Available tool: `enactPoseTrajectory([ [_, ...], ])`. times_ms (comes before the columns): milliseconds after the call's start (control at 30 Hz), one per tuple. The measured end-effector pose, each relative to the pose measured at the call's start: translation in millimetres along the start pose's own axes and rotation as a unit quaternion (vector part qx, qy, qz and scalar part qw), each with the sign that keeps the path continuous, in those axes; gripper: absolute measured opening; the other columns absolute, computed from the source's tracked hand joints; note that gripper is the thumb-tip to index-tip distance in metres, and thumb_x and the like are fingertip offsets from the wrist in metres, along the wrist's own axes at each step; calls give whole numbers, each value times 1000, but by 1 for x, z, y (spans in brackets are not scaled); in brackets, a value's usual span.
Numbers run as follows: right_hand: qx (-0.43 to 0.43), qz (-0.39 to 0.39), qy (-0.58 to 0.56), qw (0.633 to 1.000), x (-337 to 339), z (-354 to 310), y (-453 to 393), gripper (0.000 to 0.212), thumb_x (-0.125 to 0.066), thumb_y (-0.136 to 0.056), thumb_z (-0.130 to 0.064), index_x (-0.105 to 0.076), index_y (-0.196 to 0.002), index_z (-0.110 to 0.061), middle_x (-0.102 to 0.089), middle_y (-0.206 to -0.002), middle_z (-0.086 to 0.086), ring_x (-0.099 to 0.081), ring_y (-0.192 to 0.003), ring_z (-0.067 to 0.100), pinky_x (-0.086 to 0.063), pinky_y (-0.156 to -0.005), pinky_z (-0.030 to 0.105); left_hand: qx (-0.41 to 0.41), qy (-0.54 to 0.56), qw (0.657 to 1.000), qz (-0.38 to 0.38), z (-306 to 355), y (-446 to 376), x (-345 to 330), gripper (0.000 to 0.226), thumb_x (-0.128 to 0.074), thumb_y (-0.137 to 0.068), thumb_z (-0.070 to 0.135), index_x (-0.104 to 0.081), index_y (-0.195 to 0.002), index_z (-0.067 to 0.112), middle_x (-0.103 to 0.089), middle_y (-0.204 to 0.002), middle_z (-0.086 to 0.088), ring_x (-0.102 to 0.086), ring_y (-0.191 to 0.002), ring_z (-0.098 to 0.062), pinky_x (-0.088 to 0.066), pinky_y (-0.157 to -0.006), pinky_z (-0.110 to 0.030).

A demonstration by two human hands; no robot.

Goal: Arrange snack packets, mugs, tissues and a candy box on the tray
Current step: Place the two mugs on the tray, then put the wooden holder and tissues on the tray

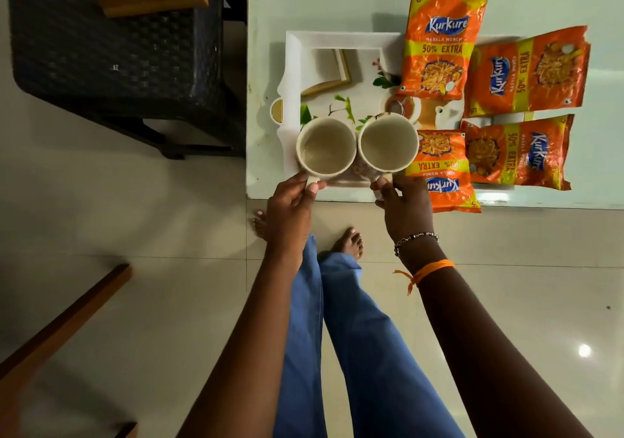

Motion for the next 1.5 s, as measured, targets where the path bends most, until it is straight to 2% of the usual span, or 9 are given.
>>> enactPoseTrajectory([
  [133,0,-37,66,997,-1,2,-1,31,-56,-90,-21,-65,-99,7,-61,-114,22,-57,-105,38,-46,-97,44,19,-29,999,11,-5,4,-2,24,-54,-91,21,-68,-105,10,-64,-92,0,-54,-81,-5,-42,-84,-24],
  [267,42,-75,186,979,6,-9,2,32,-52,-91,-26,-67,-98,2,-65,-108,22,-58,-101,34,-36,-74,26,46,-49,998,8,0,1,-2,25,-54,-91,24,-68,-99,5,-63,-88,-1,-52,-76,-7,-40,-79,-24],
  [400,90,-128,359,920,14,-27,3,36,-46,-93,-31,-65,-96,0,-66,-105,22,-59,-100,38,-35,-70,30,106,-39,993,18,-1,-1,4,23,-58,-87,30,-63,-104,16,-63,-109,0,-56,-96,-13,-42,-85,-24],
  [467,87,-147,399,901,16,-38,0,40,-45,-93,-35,-64,-96,0,-66,-104,22,-59,-99,37,-37,-70,31,127,-36,990,42,1,-3,13,13,-58,-86,30,-62,-95,23,-63,-106,0,-56,-107,-24,-41,-101,-40],
  [567,57,-157,423,891,14,-58,-5,44,-45,-91,-42,-63,-98,-2,-69,-104,20,-61,-101,36,-48,-81,34,122,-12,991,61,12,-12,29,11,-55,-88,23,-62,-96,22,-61,-96,4,-54,-94,-17,-44,-99,-42],
  [767,166,-139,383,898,-31,-140,-11,31,-46,-91,-36,-64,-100,-11,-69,-103,19,-57,-107,35,-44,-86,37,95,81,989,81,34,-50,69,18,-54,-89,14,-62,-105,16,-64,-106,-2,-59,-99,-17,-47,-93,-34],
  [1000,251,-140,221,932,-125,-237,-36,14,-55,-86,-19,-66,-94,-15,-70,-106,7,-63,-99,29,-47,-90,34,28,98,989,103,69,-113,138,19,-50,-90,10,-62,-101,19,-61,-93,13,-57,-91,-1,-46,-88,-23],
  [1233,327,-70,155,930,-193,-316,-72,41,-52,-82,-3,-48,-122,-8,-61,-116,17,-59,-98,37,-48,-87,43,4,105,990,99,82,-166,198,20,-49,-91,12,-61,-92,28,-61,-95,16,-59,-100,-6,-46,-85,-18],
  [1500,349,-22,159,923,-218,-336,-96,55,-60,-78,-3,-44,-129,-17,-52,-121,14,-56,-101,29,-47,-82,32,25,104,990,96,72,-193,216,20,-48,-91,14,-61,-93,28,-62,-102,9,-59,-106,-11,-46,-92,-26],
])
Point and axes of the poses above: each hand's wrist, its own y-axis away from the middle knuckle, its own x-axis out of the back of the hand, z = x × y, the point moved 6 cm from there along -y, towards the middle knuckle
